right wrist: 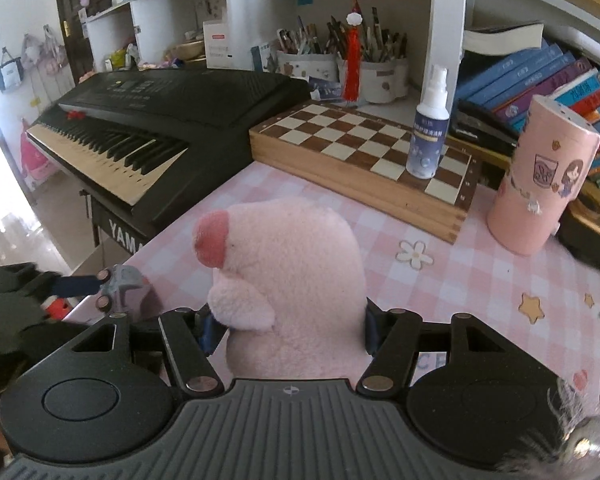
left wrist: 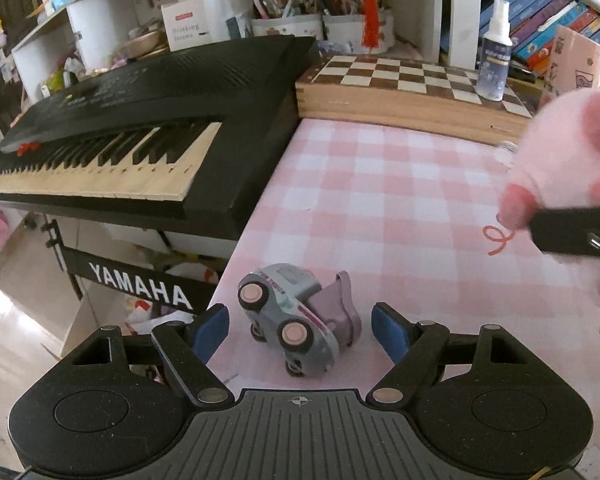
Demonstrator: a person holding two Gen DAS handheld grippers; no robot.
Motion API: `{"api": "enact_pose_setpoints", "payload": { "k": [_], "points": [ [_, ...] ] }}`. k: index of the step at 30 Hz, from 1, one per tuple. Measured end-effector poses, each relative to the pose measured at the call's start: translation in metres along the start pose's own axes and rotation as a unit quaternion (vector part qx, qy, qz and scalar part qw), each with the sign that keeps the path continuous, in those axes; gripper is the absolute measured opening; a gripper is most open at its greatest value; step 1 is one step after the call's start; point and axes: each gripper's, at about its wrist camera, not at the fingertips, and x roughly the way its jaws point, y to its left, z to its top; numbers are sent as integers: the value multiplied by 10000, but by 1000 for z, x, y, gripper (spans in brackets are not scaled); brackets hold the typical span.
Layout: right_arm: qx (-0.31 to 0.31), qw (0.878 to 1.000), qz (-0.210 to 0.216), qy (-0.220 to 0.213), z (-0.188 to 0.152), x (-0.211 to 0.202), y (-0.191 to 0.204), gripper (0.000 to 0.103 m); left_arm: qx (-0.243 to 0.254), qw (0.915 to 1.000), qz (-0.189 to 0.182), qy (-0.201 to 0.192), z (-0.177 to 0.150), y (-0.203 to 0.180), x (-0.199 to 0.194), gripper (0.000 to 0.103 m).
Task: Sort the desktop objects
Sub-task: 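Grasp the pink plush pig with the right gripper while the left gripper grasps the grey toy car, then carry the toy car with the left tool while the right tool carries the plush pig to the yellow box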
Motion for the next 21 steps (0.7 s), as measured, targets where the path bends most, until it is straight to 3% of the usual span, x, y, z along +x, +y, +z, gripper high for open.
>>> {"api": "enact_pose_setpoints", "payload": {
  "k": [1,5,12,21],
  "points": [
    [22,10000,14,9,-1,-2,0,61,17,10000,11,-46,-1,0,0,77],
    [84,10000,-41,18,-8,-12,4,61,55,9997,-157,-171,-5,3,-1,46],
    [206,9994,-277,9,-18,-33,9,61,-78,9967,-600,-543,-12,11,-36,45],
    [362,9984,-376,-211,-35,-73,27,61,-328,9853,-1323,-1031,-30,25,-110,46]
  ]
}}
